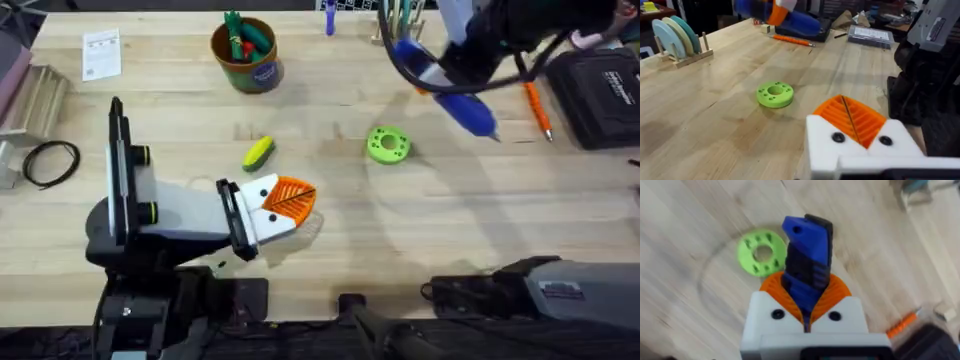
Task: Pick up the gripper from the table and insert it into the empty holder that is missing its gripper. Then pick up a screw, insert it into the mounting hole, and use the screwdriver to tighten it. Finally, clean up the table by picking up the vegetable and placing it into the bucket.
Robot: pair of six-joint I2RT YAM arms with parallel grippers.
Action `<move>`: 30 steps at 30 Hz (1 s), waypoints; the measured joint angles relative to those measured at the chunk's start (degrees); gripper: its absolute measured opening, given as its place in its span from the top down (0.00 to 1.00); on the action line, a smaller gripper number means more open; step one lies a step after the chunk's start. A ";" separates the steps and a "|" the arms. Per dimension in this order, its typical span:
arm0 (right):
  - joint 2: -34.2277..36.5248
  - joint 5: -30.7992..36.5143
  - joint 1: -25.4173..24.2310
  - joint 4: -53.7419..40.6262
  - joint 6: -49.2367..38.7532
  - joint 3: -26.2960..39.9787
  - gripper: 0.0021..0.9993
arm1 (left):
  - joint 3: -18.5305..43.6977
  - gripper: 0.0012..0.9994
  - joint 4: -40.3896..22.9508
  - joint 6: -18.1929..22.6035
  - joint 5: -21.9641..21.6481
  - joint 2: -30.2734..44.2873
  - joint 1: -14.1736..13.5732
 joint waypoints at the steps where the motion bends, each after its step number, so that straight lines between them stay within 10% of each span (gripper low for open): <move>1: 1.49 0.91 -1.53 -0.87 -1.40 0.00 0.98 | 0.00 1.00 0.00 -0.02 0.00 0.00 0.00; 17: 26.76 10.87 -14.63 2.74 -9.23 0.02 0.98 | 0.00 1.00 0.00 0.00 0.00 -0.02 0.00; 30: 28.83 17.55 -14.61 11.71 -15.18 0.46 0.98 | 0.00 1.00 0.00 -0.02 0.00 0.00 0.00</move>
